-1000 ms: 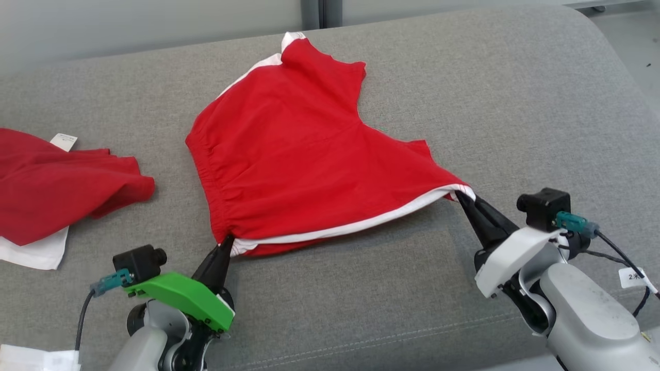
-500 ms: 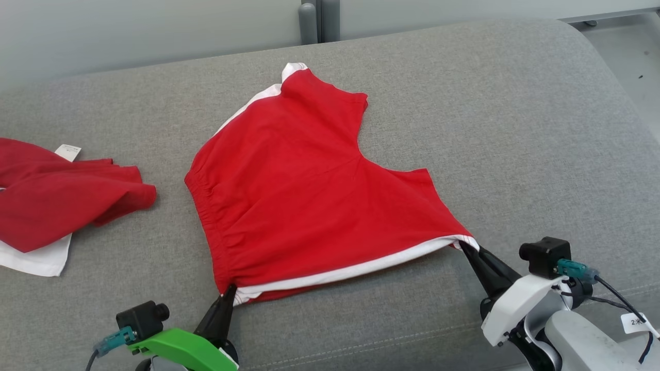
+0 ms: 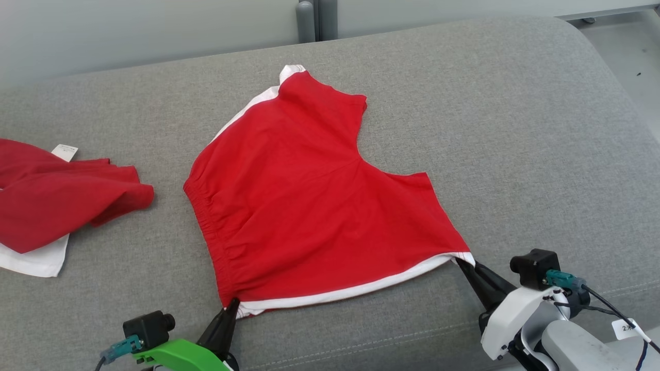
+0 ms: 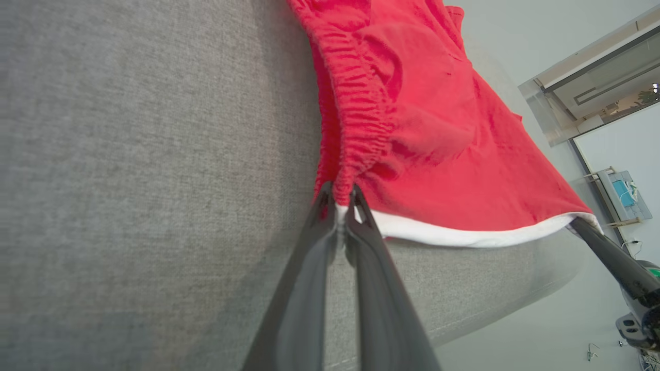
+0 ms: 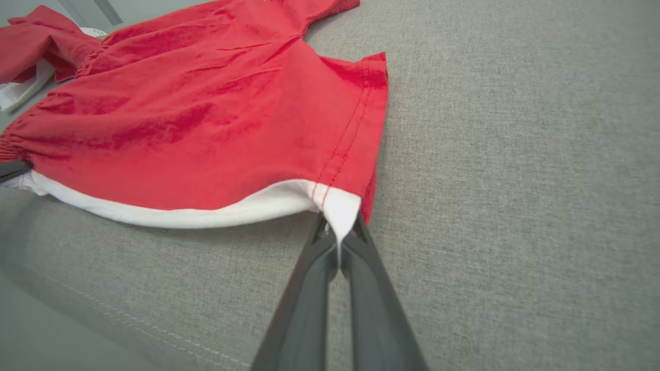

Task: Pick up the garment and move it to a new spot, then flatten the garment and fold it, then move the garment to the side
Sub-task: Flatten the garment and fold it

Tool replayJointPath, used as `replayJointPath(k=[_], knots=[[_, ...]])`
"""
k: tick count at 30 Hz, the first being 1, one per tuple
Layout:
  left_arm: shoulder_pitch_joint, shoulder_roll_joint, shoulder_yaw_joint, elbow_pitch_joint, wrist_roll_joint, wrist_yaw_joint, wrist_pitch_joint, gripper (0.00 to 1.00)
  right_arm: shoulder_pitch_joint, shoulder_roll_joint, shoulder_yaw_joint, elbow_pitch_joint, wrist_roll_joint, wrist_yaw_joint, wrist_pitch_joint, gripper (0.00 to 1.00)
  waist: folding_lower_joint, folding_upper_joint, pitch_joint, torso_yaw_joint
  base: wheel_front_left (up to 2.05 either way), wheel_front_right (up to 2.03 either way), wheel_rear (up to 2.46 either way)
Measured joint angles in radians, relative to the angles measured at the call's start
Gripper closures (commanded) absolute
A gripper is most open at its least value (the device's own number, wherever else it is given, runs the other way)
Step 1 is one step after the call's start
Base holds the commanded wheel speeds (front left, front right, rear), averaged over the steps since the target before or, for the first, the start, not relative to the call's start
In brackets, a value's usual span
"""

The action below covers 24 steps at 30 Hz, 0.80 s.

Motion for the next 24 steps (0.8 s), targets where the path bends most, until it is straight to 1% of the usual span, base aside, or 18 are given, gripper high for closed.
replayJointPath(k=[1, 2, 3, 6, 13, 16, 18, 22, 24], knots=[[0.001, 0.001, 0.000, 0.000, 0.000, 0.003, -0.002, 0.64, 0.000, -0.001, -0.003, 0.002, -0.006, 0.000, 0.000, 0.65, 0.0000, 0.0000, 0.000, 0.000, 0.00, 0.00, 0.00], [0.002, 0.002, 0.001, 0.000, 0.001, 0.004, -0.003, 0.27, 0.000, -0.001, -0.008, 0.003, -0.007, 0.000, 0.000, 0.23, 0.0000, 0.0000, 0.001, 0.000, 0.00, 0.00, 0.00], [0.002, 0.002, 0.002, 0.000, 0.002, 0.004, -0.005, 0.01, 0.000, 0.000, -0.012, 0.003, -0.007, 0.000, 0.000, 0.00, 0.0000, 0.0000, 0.001, 0.000, 0.00, 0.00, 0.00], [0.002, 0.012, 0.002, -0.001, 0.014, 0.010, -0.010, 0.00, 0.000, 0.002, -0.019, 0.003, -0.007, 0.000, 0.000, 0.00, 0.0000, 0.0000, 0.002, -0.001, 0.00, 0.00, 0.00], [0.004, 0.062, -0.002, -0.016, 0.083, 0.031, -0.030, 0.00, 0.000, 0.002, -0.065, -0.011, -0.026, -0.004, 0.000, 0.00, 0.0000, 0.0000, 0.002, -0.001, 0.00, 0.00, 0.00], [0.004, 0.080, -0.003, -0.026, 0.123, 0.044, -0.041, 0.00, 0.000, 0.002, -0.092, -0.033, -0.027, -0.018, -0.002, 0.00, 0.0000, 0.0000, 0.000, 0.000, 0.00, 0.00, 0.00], [0.004, 0.081, 0.004, -0.037, 0.123, 0.048, -0.046, 0.00, 0.000, 0.000, -0.109, -0.047, -0.032, -0.023, -0.002, 0.00, 0.0000, 0.0000, -0.002, 0.001, 0.00, 0.00, 0.00], [0.004, 0.087, 0.014, -0.061, 0.143, 0.070, -0.062, 0.00, 0.000, -0.017, -0.141, -0.081, -0.055, -0.046, -0.002, 0.00, 0.0000, 0.0000, -0.011, 0.001, 0.00, 0.00, 0.00], [0.003, 0.091, 0.020, -0.074, 0.159, 0.079, -0.065, 0.00, 0.000, -0.022, -0.152, -0.100, -0.076, -0.049, -0.003, 0.00, 0.0000, 0.0000, -0.019, -0.001, 0.00, 0.00, 0.00]])
